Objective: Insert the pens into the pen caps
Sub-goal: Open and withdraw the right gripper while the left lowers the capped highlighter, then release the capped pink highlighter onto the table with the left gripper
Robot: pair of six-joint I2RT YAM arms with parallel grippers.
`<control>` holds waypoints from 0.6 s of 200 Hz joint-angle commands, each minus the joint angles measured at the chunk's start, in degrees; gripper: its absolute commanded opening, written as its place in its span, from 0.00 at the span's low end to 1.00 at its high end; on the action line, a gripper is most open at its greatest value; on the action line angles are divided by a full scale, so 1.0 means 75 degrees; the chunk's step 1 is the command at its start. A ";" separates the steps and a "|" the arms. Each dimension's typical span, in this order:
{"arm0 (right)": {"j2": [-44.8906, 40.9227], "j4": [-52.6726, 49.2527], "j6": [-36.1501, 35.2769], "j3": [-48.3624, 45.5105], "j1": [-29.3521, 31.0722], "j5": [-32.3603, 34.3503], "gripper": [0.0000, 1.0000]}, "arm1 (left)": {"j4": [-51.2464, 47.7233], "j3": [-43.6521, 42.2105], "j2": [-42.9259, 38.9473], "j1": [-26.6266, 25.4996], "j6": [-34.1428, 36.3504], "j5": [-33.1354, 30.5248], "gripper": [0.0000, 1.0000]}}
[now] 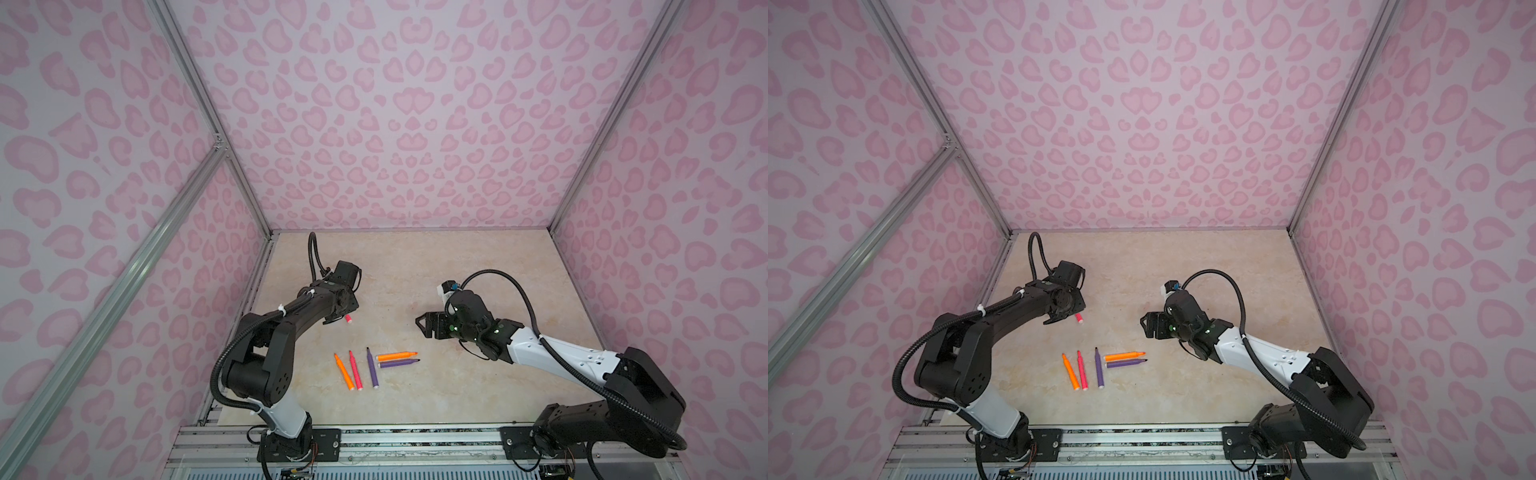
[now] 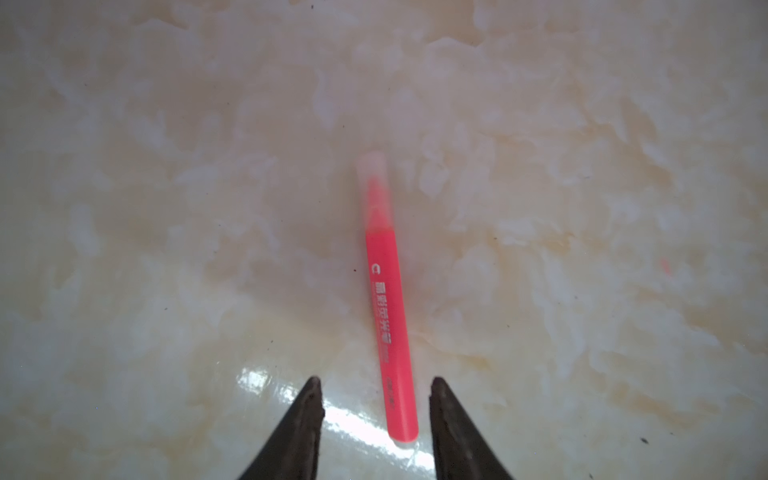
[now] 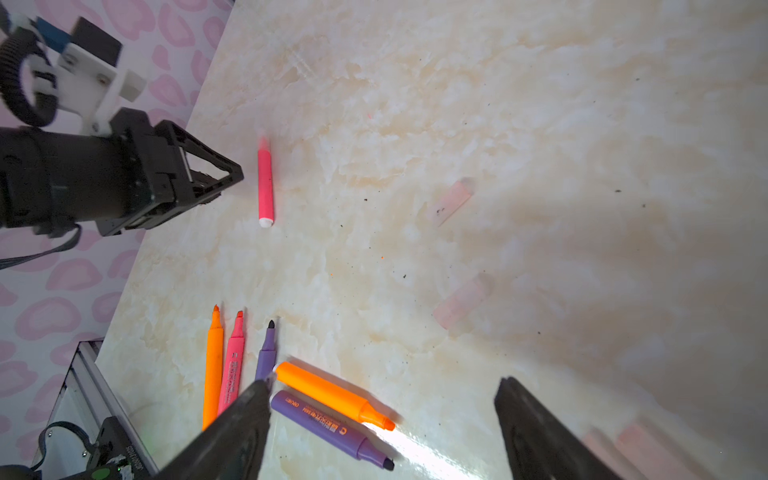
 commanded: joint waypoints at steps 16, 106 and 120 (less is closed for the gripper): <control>-0.0042 -0.0247 -0.0154 0.0074 0.0021 0.0508 0.86 | -0.0010 -0.0738 -0.1654 -0.0416 -0.0475 0.0925 0.45; -0.0082 -0.0735 -0.0228 0.0240 -0.0001 0.1079 0.86 | -0.0401 -0.3109 -0.4625 -0.2058 -0.1752 0.0781 0.47; -0.0066 -0.0712 -0.0210 0.0261 -0.0001 0.1014 0.85 | -0.0404 -0.3263 -0.4608 -0.2318 -0.1891 0.0792 0.47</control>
